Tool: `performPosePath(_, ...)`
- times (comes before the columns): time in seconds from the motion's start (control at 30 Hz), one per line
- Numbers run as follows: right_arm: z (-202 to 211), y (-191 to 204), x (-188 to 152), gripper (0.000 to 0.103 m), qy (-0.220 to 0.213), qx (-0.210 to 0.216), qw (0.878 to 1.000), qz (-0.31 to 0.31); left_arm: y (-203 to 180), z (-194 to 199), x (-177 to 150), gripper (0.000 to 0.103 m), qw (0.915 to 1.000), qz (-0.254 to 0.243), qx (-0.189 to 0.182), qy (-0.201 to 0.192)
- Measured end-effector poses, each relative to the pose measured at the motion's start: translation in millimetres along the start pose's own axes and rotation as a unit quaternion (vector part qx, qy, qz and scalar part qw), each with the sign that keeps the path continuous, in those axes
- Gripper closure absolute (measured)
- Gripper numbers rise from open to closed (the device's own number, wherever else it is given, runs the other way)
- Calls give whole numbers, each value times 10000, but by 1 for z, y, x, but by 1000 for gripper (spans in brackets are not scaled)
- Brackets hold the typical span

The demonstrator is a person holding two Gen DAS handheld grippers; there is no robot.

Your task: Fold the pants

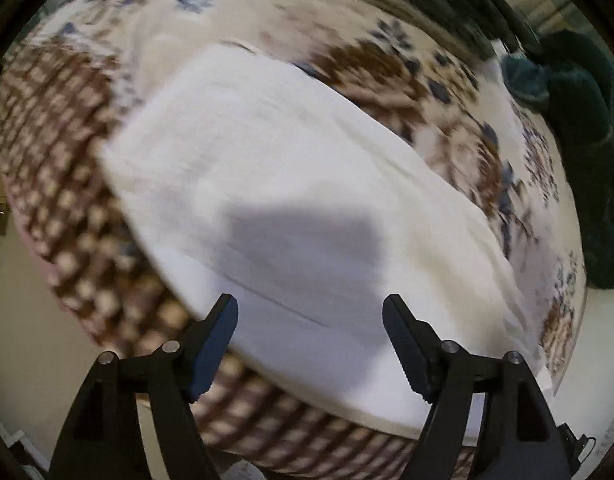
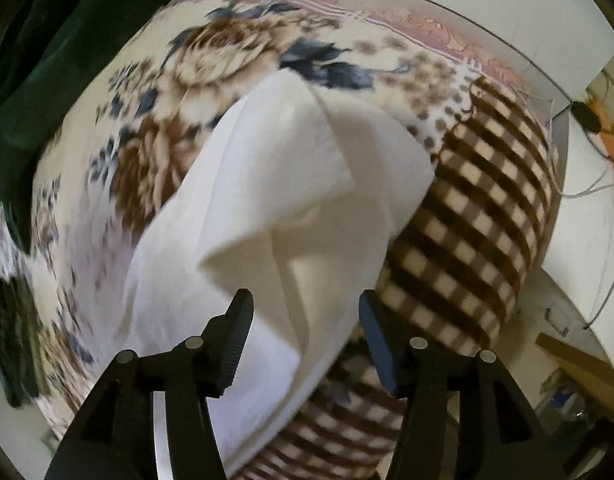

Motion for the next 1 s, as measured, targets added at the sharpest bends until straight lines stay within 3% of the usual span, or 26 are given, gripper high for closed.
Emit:
performPosePath(0.1,2,-8,23,45,-33,829,9941,-695,-20,-19,-9,30,9997,-103,-69,197)
performPosePath(0.17,-5,-2,34,45,28,1097,9875,-1130,-35,-31,-14,30,9993,-242,-51,272)
performPosePath(0.2,-11,-3,39,55,89,1112,9851,-1308,-40,-36,-16,30,9991,-301,-44,303)
performPosePath(0.23,-15,-1,43,73,109,1018,9854,-1361,-46,-39,-18,30,9987,-371,-45,337)
performPosePath(0.27,-15,-1,48,102,99,799,9878,-1330,-51,-42,-20,30,9983,-445,-32,376)
performPosePath(0.33,-1,-4,57,102,-202,431,9924,-1131,-58,-43,-25,30,9973,-615,-16,400)
performPosePath(0.4,16,-16,67,102,-558,-346,9943,-840,-62,-43,-29,30,9963,-762,85,397)
performPosePath(0.47,20,-34,73,100,-640,-579,9931,-792,-62,-45,-31,30,9953,-844,157,455)
performPosePath(0.53,13,-50,73,92,-314,-373,9960,-748,-58,-48,-35,30,9952,-794,207,532)
performPosePath(0.63,7,-66,64,62,-101,-31,9951,-984,-49,-48,-37,30,9951,-718,371,563)
performPosePath(0.67,5,-67,59,59,-86,119,9946,-1026,-47,-48,-37,30,9949,-718,446,554)
performPosePath(0.9,-37,-39,38,57,291,824,9916,-953,-19,-42,-29,30,9940,-530,842,447)
performPosePath(1.0,-47,-30,38,60,130,500,9945,-909,-6,-40,-24,30,9942,-341,926,432)
Point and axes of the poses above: each gripper's, at about its wrist camera, not at the fingertips, and z roughly against the way its jaws point, y to its left, x to its top, the point moved 2 cm from there along -z, roughly the way its jaws point, and after that the axes turned 12 degrees about -x, right-handed, at the moved point
